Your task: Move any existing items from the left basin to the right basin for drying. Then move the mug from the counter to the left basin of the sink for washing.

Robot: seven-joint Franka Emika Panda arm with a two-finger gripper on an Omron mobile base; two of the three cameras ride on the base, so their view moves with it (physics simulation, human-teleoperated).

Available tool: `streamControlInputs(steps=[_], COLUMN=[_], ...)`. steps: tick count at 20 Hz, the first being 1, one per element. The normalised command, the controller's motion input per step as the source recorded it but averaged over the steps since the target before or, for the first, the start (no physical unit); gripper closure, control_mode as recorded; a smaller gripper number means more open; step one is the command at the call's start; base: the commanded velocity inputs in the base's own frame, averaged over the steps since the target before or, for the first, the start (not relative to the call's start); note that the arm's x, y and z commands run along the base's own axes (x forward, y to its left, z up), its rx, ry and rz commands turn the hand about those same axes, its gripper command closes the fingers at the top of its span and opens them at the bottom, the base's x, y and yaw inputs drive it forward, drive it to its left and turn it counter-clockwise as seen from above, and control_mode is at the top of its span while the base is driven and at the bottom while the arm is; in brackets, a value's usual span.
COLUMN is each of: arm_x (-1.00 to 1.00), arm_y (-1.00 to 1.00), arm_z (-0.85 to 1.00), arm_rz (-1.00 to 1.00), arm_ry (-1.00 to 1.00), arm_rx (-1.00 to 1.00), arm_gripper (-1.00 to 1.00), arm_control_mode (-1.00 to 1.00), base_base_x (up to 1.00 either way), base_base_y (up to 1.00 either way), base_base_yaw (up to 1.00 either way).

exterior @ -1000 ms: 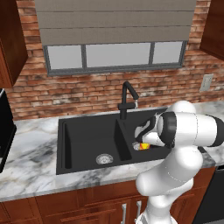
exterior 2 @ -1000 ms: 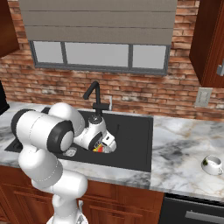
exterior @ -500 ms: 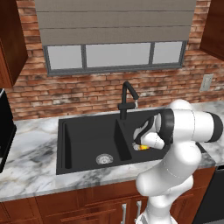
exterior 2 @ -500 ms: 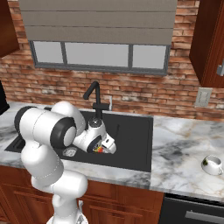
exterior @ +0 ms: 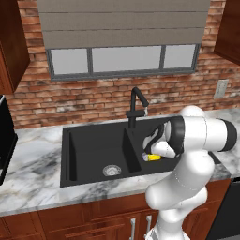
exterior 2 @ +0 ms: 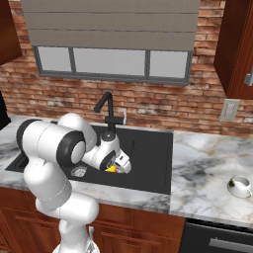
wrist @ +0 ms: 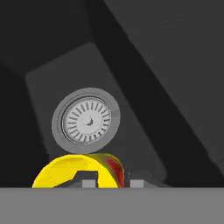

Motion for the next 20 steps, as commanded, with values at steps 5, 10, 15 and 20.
streamControlInputs(steps=[5,10,15,20], arm_x=[-0.04,-0.03,0.00,0.00], arm_y=[0.00,0.00,0.00,0.00], arm_z=[0.08,0.27,0.34,0.45], arm_rz=[0.00,0.00,0.00,-0.02], arm_ry=[0.01,0.02,0.03,0.03], arm_rx=[0.00,0.00,0.00,0.00], arm_gripper=[-1.00,-1.00,-1.00,-1.00], arm_control_mode=[-1.00,-1.00,-1.00,-1.00], base_base_x=[0.00,0.00,0.00,0.00], base_base_y=[0.00,0.00,0.00,0.00], base_base_yaw=[0.00,0.00,0.00,0.00])
